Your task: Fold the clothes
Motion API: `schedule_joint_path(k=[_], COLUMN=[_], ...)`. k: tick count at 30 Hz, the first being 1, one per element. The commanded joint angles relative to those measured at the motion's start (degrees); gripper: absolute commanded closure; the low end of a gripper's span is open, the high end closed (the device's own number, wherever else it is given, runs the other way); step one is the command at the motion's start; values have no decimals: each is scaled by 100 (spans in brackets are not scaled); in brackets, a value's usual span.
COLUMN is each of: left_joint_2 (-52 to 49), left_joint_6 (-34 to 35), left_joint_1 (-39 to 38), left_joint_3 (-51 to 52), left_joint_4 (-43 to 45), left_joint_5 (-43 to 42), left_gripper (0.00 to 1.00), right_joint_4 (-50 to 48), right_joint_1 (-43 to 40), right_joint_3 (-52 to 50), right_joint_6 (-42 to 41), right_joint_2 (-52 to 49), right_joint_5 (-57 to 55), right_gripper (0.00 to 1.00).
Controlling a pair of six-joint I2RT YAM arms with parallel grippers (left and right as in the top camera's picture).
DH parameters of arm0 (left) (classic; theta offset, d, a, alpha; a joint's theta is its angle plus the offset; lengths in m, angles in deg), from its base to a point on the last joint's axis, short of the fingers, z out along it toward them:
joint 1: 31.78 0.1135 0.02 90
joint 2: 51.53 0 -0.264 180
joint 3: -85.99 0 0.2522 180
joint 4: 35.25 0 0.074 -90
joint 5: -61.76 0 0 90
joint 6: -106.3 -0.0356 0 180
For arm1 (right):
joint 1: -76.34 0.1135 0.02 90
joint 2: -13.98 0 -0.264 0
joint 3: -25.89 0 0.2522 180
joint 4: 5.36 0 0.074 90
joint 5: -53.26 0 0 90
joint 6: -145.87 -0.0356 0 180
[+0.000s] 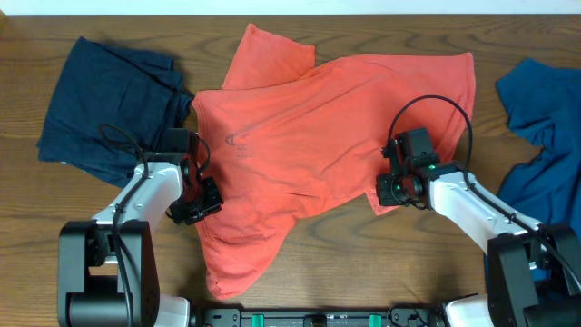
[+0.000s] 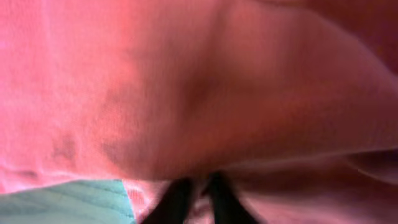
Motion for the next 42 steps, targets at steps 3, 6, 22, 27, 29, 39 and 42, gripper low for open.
schedule_joint_path(k=[3,6,22,27,29,39,42], left_joint_2=[-313,-313,-313,-313,-310,-85,131], left_joint_6=[-35,-37,-59,-170,-223,-638,-636], left_joint_1=[9,9,11,11,11,9,9], left_joint_3=[201,201,201,192,164,-111,-140], left_joint_4=[326,348,671,560,369,-813,-1185], left_joint_5=[221,225,527,525,518,-380,-378], left_gripper=[67,68,67,63,62,59,59], right_joint_4=[531,1145,3005,2889,2780,2103,2059], right_joint_1=[-52,-289,-1587,-1670,-1670,-1668,-1668], right_joint_3=[297,682,1259,1259,1259,1259,1259], right_joint_6=[-94,-144,-1016,-1016,-905,-479,-479], right_joint_2=[96,407,1191,1191,1191,1191,1191], right_joint_5=[-699,-1408,-3357,-3058,-2677,-994,-868], right_gripper=[99,99,83,43,35,29,29])
